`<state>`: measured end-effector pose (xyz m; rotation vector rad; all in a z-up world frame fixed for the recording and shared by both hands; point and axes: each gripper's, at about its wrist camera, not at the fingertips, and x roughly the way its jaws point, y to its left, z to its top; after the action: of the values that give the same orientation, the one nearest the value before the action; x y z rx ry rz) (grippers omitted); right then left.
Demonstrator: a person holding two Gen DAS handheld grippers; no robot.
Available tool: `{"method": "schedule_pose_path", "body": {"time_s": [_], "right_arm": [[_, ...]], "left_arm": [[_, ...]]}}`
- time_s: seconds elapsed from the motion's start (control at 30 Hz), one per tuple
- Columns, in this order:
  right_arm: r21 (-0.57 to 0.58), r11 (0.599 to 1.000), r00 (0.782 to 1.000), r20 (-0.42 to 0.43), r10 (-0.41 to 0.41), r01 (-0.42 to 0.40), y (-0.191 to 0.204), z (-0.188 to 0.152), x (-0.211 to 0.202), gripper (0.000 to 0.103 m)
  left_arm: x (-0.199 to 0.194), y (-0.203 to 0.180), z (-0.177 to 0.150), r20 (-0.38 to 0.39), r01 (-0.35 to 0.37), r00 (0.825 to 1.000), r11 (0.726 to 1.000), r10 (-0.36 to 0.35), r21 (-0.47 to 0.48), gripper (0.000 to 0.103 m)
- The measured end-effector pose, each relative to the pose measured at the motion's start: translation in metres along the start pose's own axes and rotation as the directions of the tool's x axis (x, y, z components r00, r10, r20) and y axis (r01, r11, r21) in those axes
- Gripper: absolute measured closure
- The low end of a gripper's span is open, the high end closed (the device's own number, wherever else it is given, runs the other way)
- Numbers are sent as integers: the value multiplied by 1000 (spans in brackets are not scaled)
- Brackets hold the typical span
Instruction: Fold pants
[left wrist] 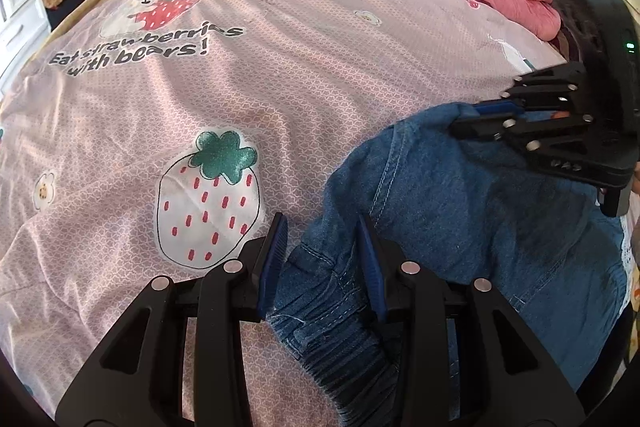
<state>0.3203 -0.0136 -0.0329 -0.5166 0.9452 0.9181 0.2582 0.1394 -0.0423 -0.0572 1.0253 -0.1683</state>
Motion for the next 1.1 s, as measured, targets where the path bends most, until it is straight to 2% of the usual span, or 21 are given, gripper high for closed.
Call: {"method": "schedule_pose_path", "body": {"time_s": [0.17,0.27,0.53,0.87,1.1], "right_arm": [[70,997,998,53,30,-34,-1,-12,-23,98],[77,997,996,82,21,-28,5,-15,-37,98],[117,992,983,180,19,-40,18,-31,-78,98],[136,989,956,294,23,-65,56,-78,-134,98],[100,991,946,320,49,-85,97,-114,-154,98]], "left_arm": [[-2,3,0,1,15,1000,1000,-15,-17,91],[-9,-2,1,22,28,999,1000,-28,-3,94],[-52,-17,-6,120,65,990,997,-69,38,95],[-111,-45,-22,261,35,963,990,-69,134,96],[-143,-59,-68,335,56,935,980,-118,189,96]]}}
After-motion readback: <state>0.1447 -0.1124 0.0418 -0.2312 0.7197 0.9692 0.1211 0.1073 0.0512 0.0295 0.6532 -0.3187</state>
